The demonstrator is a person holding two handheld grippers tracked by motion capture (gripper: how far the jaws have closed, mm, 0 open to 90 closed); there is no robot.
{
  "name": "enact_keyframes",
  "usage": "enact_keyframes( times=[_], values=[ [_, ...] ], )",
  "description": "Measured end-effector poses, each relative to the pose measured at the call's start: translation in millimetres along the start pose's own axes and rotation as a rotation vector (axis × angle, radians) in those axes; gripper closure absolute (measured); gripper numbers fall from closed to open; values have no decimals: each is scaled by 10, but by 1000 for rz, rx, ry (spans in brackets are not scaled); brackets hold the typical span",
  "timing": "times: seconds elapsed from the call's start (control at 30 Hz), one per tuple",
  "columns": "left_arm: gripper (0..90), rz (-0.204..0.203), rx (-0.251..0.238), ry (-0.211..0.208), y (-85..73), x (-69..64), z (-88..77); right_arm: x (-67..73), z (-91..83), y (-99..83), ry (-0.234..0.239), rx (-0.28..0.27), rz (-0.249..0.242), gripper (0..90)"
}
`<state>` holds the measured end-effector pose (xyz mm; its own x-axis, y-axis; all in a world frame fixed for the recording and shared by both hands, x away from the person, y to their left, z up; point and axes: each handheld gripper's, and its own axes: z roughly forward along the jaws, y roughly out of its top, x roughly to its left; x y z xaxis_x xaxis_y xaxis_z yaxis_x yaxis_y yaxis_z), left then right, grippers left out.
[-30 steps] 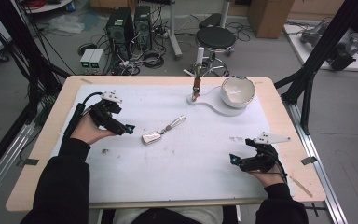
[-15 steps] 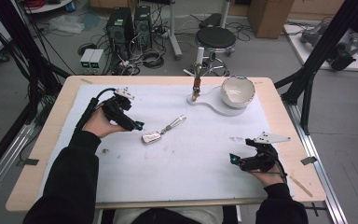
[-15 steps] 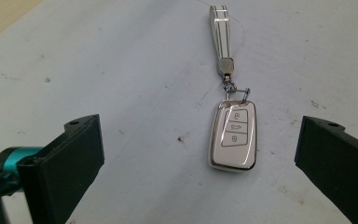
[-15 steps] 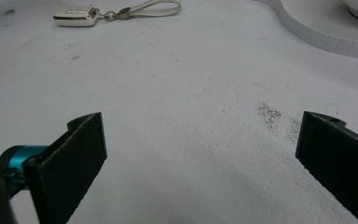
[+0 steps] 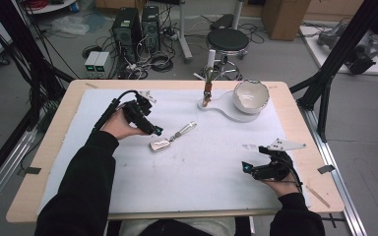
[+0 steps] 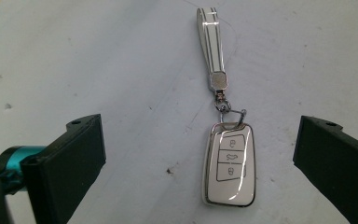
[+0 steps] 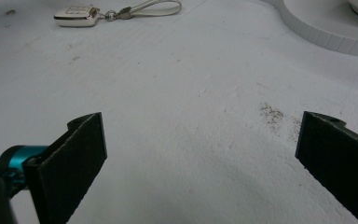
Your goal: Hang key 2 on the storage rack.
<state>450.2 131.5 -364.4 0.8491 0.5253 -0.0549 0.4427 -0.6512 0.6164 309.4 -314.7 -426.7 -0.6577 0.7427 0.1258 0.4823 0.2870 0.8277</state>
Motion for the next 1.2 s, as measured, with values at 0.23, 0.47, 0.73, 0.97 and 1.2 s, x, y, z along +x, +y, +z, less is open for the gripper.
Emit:
enact_keyframes(
  times=[0.23,0.47,0.73,0.97,1.2],
  values=[
    [27,10,28,-28,165,28,158,0,12,7,6,-2,3,9],
    [42,18,50,-53,272,23,337,-7,7,0,12,4,7,9],
    [57,20,82,-83,321,26,528,-10,6,-14,15,2,13,9],
    [114,-2,81,-129,390,104,617,-27,11,-21,17,-2,12,9],
    [141,-9,80,-140,476,128,706,-46,16,-20,19,2,13,9]
  ],
)
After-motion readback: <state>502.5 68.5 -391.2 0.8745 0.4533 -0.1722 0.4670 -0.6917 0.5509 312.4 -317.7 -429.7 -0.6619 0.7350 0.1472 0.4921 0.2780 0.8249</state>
